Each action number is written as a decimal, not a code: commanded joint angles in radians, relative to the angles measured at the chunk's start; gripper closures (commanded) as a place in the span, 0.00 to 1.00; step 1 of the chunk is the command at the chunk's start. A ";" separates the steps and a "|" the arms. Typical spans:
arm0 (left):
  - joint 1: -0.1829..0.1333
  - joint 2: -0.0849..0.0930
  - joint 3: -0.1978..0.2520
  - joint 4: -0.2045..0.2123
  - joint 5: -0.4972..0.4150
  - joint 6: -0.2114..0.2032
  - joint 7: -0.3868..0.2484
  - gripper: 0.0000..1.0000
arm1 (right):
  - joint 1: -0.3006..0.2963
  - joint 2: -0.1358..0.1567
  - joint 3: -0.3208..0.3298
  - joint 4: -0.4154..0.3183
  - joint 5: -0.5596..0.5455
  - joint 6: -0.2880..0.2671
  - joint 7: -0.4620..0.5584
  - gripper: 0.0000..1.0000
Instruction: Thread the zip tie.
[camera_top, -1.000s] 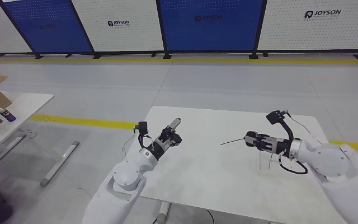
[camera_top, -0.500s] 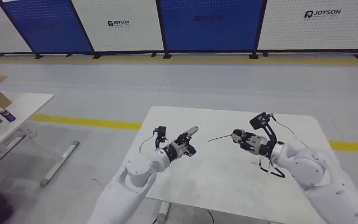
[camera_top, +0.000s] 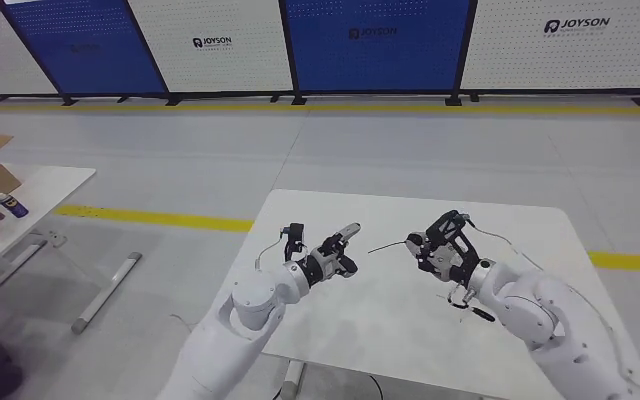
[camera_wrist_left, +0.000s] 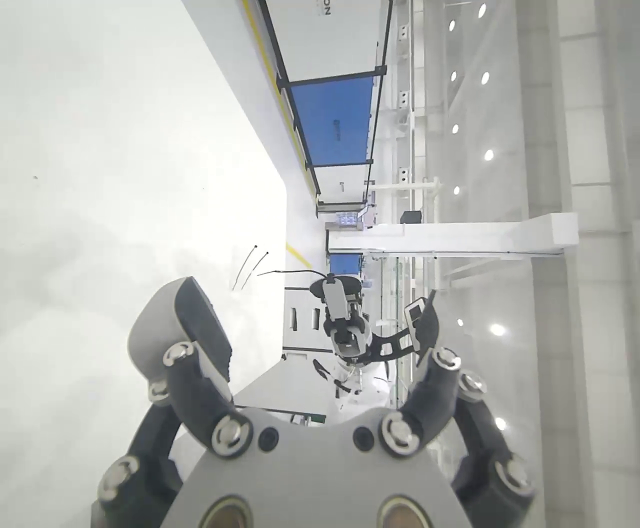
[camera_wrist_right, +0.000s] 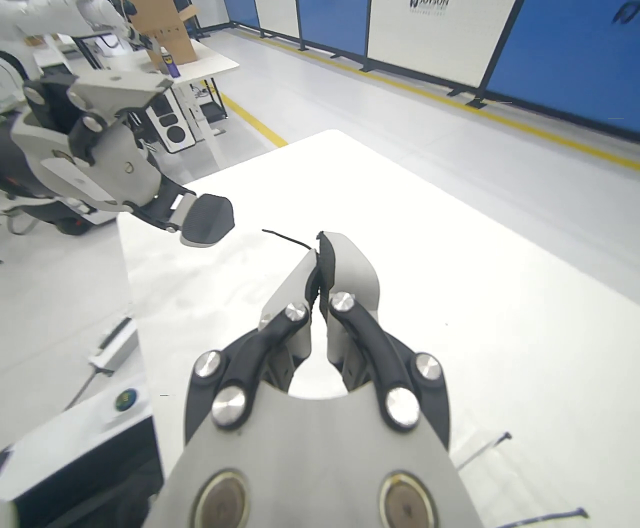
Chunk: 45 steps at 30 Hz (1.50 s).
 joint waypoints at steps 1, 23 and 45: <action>-0.020 -0.001 0.002 0.030 -0.042 0.010 -0.014 0.00 | -0.002 -0.002 -0.006 0.000 -0.030 0.006 -0.013 1.00; -0.067 -0.005 0.049 0.116 -0.177 0.010 -0.078 0.00 | -0.009 -0.023 -0.058 -0.032 -0.212 -0.011 -0.056 1.00; -0.107 -0.015 0.058 0.197 -0.344 0.001 -0.063 0.00 | -0.028 -0.034 -0.098 -0.076 -0.531 0.014 -0.138 1.00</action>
